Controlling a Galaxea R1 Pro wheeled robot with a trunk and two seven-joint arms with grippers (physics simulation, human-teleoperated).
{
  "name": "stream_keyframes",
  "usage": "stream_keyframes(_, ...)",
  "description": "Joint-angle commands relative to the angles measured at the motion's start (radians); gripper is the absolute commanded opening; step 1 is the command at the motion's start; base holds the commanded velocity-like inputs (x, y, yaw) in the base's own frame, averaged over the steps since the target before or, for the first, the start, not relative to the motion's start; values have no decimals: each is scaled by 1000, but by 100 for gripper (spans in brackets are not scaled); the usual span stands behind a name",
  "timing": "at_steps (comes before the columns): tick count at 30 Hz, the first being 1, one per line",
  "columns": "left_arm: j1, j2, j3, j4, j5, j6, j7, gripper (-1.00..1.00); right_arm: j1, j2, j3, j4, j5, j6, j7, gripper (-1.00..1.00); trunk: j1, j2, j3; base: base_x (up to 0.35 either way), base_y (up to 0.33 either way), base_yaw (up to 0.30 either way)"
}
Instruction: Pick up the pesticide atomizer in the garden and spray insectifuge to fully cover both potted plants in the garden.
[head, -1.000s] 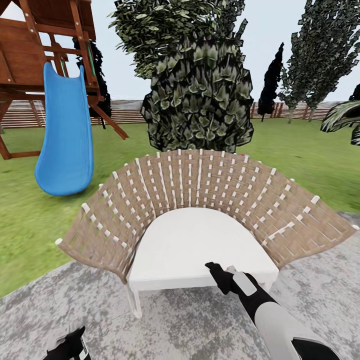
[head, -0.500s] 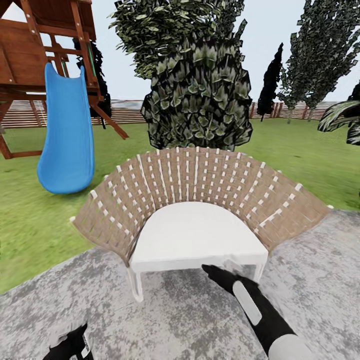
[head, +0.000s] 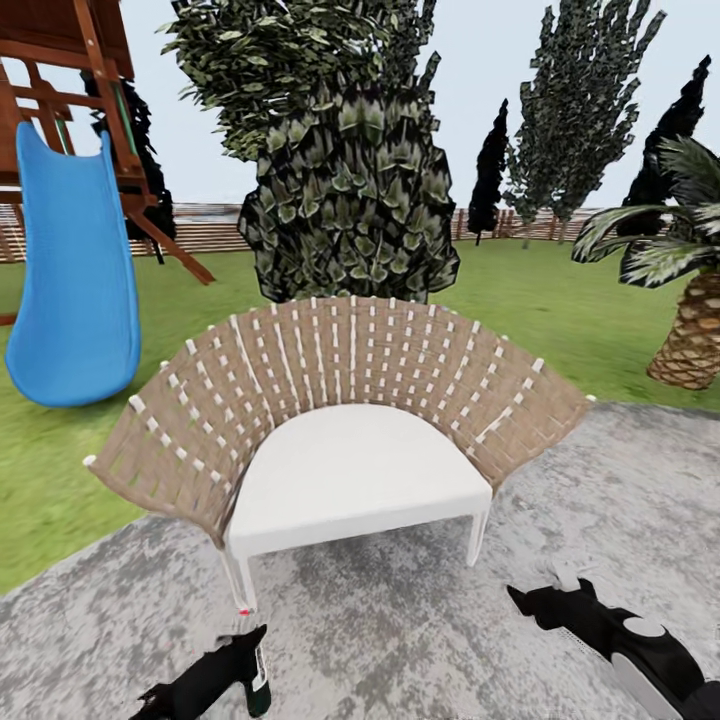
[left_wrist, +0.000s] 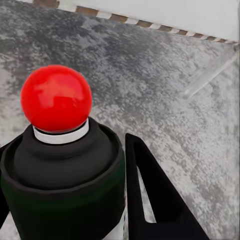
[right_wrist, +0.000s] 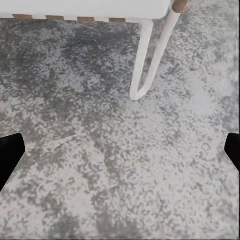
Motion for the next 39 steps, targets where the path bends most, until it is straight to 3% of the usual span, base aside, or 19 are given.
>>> stream_keyframes(1,-38,-16,-1,23,-26,34,10,-100,0,-11,0,0,-1,5,15,100,0,0,0,0,0,-277)
stream_keyframes(3,-118,-62,-2,62,-103,116,14,-100,0,-19,-3,0,-1,24,46,100,0,0,1,0,0,-278)
stream_keyframes(5,-178,-126,-2,77,-217,205,12,-100,0,-21,-39,0,-1,65,60,100,0,0,2,0,0,-279)
stream_keyframes(8,-199,-156,-4,106,-331,241,7,-100,0,-21,-110,0,-1,98,122,100,0,0,4,0,0,-279)
stream_keyframes(13,-200,-156,-63,133,-340,133,13,-100,0,-20,-116,0,-1,99,130,100,0,0,7,0,-2,-279)
stream_keyframes(25,-201,-157,-71,144,-349,117,17,-100,0,-22,-119,0,-1,100,133,100,0,0,14,-118,-267,-279)
stream_keyframes(32,-201,-157,-70,143,-349,115,8,-100,0,-25,-140,0,-1,124,140,100,0,0,17,-19,-34,-281)
stream_keyframes(33,-201,-157,-71,144,-349,115,8,-100,0,-29,-140,0,-1,144,153,100,0,0,18,0,0,-281)
stream_keyframes(34,-201,-157,-90,145,-349,116,9,-100,0,-48,-157,0,-1,163,221,100,0,0,19,0,0,-281)
stream_keyframes(36,-201,-157,-167,162,-349,118,15,-100,0,-77,-197,0,-1,173,363,100,0,0,20,0,0,-281)
stream_keyframes(38,-200,-158,-170,154,-338,111,21,-100,-1,-77,-190,-1,-1,171,385,100,0,0,20,0,0,-282)
stream_keyframes(39,-201,-159,-170,152,-339,115,17,-100,-2,-76,-188,-2,-1,172,427,100,0,0,21,0,0,-282)
